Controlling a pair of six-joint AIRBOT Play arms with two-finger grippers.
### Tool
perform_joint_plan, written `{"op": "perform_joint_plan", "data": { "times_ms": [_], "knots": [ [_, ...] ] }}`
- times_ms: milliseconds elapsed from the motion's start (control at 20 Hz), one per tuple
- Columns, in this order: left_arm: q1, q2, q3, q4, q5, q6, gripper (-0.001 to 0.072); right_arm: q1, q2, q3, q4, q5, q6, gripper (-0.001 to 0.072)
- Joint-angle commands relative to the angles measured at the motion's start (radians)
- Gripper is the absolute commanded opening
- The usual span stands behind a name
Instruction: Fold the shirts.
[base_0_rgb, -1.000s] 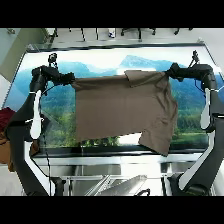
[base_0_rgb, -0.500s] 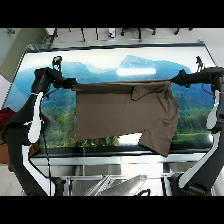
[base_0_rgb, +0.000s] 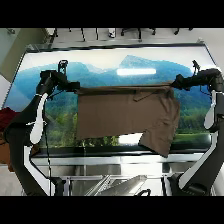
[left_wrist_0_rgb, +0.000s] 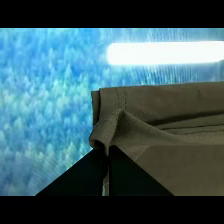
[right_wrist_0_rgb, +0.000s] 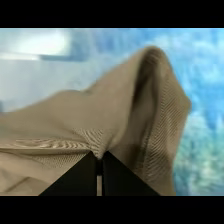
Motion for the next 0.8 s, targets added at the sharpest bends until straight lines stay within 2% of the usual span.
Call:
{"op": "perform_joint_plan", "data": {
  "times_ms": [0, 200, 400, 500, 750],
  "knots": [
    [-0.002, -0.006, -0.001, 0.001, 0.049, -0.035, 0.0018, 0.042, 0.005, 0.000, -0.169, 0.023, 0.078, 0.0018],
    [-0.016, -0.027, 0.000, 0.002, 0.049, -0.071, 0.0018, 0.135, 0.050, 0.000, -0.469, 0.052, 0.148, 0.0017],
    [-0.036, -0.031, 0.001, 0.005, 0.042, -0.093, 0.0017, 0.212, 0.087, 0.000, -0.668, 0.060, 0.196, 0.0017],
    [-0.047, -0.031, 0.001, 0.055, 0.048, -0.138, 0.0018, 0.240, 0.093, 0.000, -0.725, 0.060, 0.221, 0.0017],
    [-0.064, -0.031, 0.000, 0.079, 0.059, -0.139, 0.0018, 0.259, 0.090, -0.010, -0.740, 0.051, 0.240, 0.0018]
  ]
}}
